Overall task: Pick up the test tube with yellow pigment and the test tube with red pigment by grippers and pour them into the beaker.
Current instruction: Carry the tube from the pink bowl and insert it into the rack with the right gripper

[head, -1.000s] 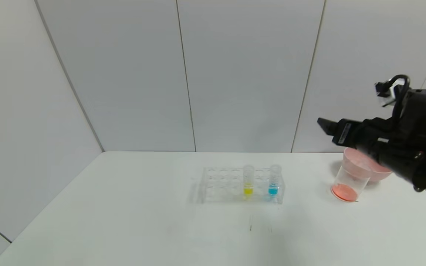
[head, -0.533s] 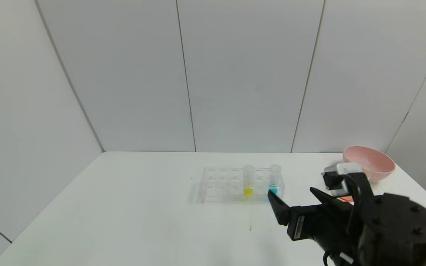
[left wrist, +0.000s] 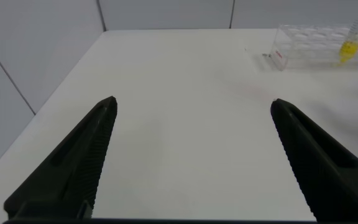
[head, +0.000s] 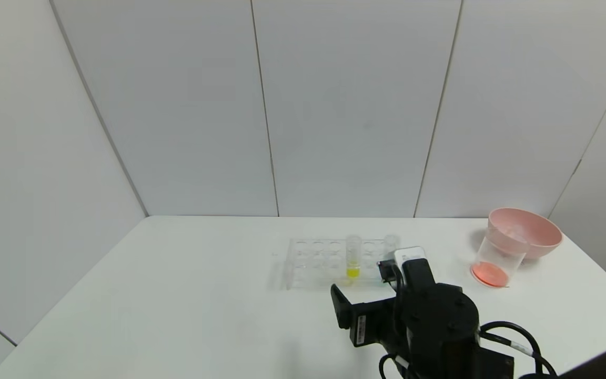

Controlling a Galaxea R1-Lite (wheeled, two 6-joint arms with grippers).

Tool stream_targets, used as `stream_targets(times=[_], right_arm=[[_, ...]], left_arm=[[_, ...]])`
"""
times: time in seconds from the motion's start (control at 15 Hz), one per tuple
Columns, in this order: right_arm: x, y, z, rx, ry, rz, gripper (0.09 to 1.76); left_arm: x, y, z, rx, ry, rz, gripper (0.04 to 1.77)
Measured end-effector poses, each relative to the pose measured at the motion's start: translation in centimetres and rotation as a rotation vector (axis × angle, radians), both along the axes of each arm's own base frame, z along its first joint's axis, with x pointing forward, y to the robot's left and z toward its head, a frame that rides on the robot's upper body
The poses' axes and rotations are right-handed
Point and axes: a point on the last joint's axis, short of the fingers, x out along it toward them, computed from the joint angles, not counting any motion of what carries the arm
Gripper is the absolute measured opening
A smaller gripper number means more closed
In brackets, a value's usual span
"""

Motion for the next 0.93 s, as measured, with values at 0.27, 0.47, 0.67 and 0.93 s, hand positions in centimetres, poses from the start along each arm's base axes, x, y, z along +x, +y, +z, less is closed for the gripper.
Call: stream_targets(times=[0.27, 0.47, 0.67, 0.93], right_arm=[[4.0, 1.0, -0.8, 0.006, -0.008, 0.019, 1.70], [6.7, 1.7, -1.7, -0.007, -0.024, 0.008, 1.70], [8.8, 1.9, -2.8, -0.028, -0.025, -0.016, 1.63], [10.2, 1.5, -3.9, -0.043, -0.005, -0.024, 1.01]], left_arm=[[0.0, 0.0, 0.0, 0.000, 0.000, 0.000, 1.76], [0.0, 0.0, 0.0, 0.000, 0.000, 0.000, 1.76], [0.0, 0.0, 0.0, 0.000, 0.000, 0.000, 1.76], [0.0, 0.0, 0.0, 0.000, 0.000, 0.000, 1.76]])
